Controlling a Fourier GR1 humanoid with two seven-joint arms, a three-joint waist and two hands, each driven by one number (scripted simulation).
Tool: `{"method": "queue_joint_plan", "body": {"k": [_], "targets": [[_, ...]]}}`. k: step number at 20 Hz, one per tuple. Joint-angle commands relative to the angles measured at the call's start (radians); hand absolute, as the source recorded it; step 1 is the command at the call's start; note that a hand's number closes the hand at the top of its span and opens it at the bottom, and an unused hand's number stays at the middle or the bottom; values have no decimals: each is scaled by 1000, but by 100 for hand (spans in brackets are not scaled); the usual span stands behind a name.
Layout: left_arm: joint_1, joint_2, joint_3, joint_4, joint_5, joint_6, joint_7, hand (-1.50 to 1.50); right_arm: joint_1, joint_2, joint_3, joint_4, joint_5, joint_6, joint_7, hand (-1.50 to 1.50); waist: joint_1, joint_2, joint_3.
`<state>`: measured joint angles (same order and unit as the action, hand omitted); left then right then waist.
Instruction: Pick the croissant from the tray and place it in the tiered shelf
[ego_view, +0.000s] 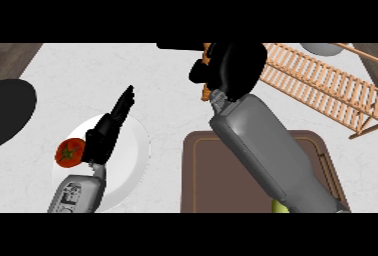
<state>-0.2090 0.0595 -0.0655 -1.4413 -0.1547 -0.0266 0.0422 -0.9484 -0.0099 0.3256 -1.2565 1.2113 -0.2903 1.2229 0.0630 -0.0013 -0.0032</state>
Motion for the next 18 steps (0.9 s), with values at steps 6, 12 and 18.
{"method": "queue_joint_plan", "body": {"k": [6, 12, 18], "targets": [[6, -2, 14, 9, -9, 23, 6, 0, -181, 9, -89, 76, 236, 27, 264, 150, -35, -6, 1], [37, -6, 6, 3, -9, 20, -34, 0, -321, 9, -209, 158, 340, 159, 265, 150, -39, -4, 1], [38, 24, 40, -4, 17, -2, -15, 0, -391, -2, -325, 156, 412, 202, 221, 150, -51, -3, 2]]}}
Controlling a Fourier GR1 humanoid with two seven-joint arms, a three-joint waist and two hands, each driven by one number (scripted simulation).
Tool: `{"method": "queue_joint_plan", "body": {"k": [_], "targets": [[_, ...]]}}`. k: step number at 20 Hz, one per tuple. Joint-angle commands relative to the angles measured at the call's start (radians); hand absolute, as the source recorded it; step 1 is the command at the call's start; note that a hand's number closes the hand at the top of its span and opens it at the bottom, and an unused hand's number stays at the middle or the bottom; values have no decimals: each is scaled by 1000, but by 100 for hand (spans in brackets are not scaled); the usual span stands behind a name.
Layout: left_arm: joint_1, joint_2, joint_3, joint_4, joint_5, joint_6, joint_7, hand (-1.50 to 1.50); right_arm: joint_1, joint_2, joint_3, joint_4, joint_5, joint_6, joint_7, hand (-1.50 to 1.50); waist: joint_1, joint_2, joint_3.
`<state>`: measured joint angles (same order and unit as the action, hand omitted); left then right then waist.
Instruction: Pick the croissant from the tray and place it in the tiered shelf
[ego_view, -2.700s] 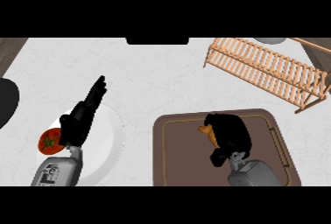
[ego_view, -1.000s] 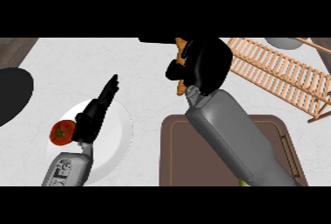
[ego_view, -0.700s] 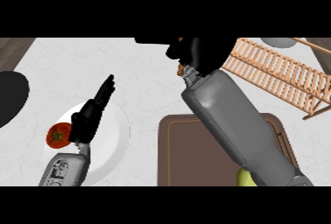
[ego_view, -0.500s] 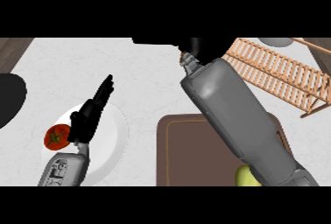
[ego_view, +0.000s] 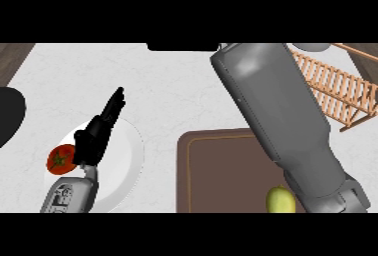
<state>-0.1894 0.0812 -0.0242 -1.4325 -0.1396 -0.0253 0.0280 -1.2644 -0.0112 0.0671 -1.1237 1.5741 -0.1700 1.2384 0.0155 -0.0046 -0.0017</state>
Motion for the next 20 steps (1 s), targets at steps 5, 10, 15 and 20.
{"method": "queue_joint_plan", "body": {"k": [5, 10, 15, 20], "targets": [[21, -29, -27, -14, -25, 26, 9, 0, -125, -42, -152, 73, 113, 61, 135, 150, -1, 6, 1], [29, -9, -20, -36, -18, 7, 11, 0, -74, -34, -181, 30, 166, 84, 98, 150, -9, 3, 1], [13, -16, -14, -25, -20, 16, -8, 0, -83, -69, -199, 147, 217, 78, 5, 150, -5, 7, 1], [5, -17, -13, -15, -26, 18, 10, 0, -17, -106, -239, 114, 218, 24, -41, 150, -10, 6, 1]]}}
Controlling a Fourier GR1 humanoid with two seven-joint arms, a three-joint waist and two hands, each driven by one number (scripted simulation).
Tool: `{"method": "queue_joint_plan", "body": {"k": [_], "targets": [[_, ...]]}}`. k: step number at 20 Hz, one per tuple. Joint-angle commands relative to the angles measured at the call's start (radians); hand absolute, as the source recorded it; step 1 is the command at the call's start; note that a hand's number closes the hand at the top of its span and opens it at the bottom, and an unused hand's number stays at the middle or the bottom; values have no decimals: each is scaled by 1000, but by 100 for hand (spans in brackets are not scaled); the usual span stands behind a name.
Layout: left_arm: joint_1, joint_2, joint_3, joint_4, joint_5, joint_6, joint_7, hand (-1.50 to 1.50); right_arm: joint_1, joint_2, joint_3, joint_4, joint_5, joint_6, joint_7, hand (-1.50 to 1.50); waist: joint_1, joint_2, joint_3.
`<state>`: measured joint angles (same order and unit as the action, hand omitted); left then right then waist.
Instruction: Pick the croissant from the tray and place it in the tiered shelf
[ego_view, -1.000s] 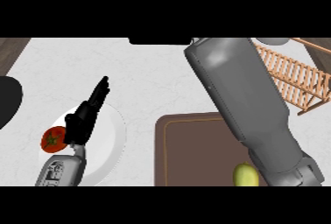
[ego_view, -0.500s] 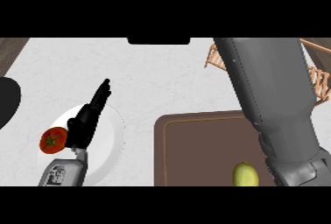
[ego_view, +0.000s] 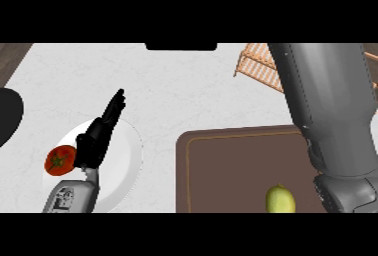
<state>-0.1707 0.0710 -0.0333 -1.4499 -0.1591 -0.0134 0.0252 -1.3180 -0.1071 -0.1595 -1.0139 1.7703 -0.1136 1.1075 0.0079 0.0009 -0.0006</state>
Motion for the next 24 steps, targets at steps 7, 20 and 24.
{"method": "queue_joint_plan", "body": {"k": [7, 20, 24], "targets": [[-3, 24, 19, -38, 33, -43, 35, 0, 45, -106, -54, 180, 14, -177, -63, 150, 12, 4, 1], [-27, 22, 34, 3, 36, -43, 13, 0, 138, -161, -192, 146, -180, -556, -210, 150, 6, 5, 1], [18, 4, 14, -18, 13, -21, -17, 0, 150, -148, -173, 148, -173, -573, -191, 150, 4, 2, 1]]}}
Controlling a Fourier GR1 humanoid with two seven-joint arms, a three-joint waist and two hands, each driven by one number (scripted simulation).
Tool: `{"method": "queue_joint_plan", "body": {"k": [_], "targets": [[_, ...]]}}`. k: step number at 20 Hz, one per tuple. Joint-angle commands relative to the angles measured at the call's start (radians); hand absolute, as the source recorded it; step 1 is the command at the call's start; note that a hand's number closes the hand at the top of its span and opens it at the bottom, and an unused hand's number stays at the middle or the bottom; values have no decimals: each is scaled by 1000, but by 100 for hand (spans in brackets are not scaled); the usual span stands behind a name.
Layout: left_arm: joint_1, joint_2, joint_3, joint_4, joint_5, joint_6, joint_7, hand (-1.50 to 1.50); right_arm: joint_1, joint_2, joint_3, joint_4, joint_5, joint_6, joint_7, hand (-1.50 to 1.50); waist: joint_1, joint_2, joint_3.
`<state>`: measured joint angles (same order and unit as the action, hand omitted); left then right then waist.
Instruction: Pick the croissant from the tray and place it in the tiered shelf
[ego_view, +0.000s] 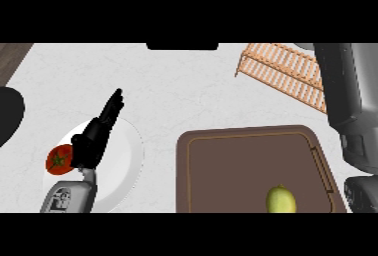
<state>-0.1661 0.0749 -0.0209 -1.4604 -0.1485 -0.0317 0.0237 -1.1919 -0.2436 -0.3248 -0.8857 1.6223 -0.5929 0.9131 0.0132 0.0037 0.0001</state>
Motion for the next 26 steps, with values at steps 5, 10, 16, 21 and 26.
{"method": "queue_joint_plan", "body": {"k": [5, 10, 16, 21, 26], "targets": [[10, 10, 9, -13, 0, -2, 6, 0, 34, -64, -22, 44, 193, 93, 239, -150, -5, -3, -2], [-57, -21, 10, 109, -20, 25, -46, 0, 98, 1, -7, -95, 212, 137, 279, -150, -22, -4, -1], [-48, -33, 2, 43, -11, 27, 0, 0, 127, 26, -56, -208, 113, 26, 208, -150, -15, -4, 0], [-3, 4, 13, 4, 10, -15, 11, 0, 144, 90, -53, -278, 70, 34, 197, -150, -9, -5, 0], [17, -31, -16, 28, -33, 28, -26, 0, 107, 36, -69, -327, -16, 46, 134, -150, -10, -4, 0]]}}
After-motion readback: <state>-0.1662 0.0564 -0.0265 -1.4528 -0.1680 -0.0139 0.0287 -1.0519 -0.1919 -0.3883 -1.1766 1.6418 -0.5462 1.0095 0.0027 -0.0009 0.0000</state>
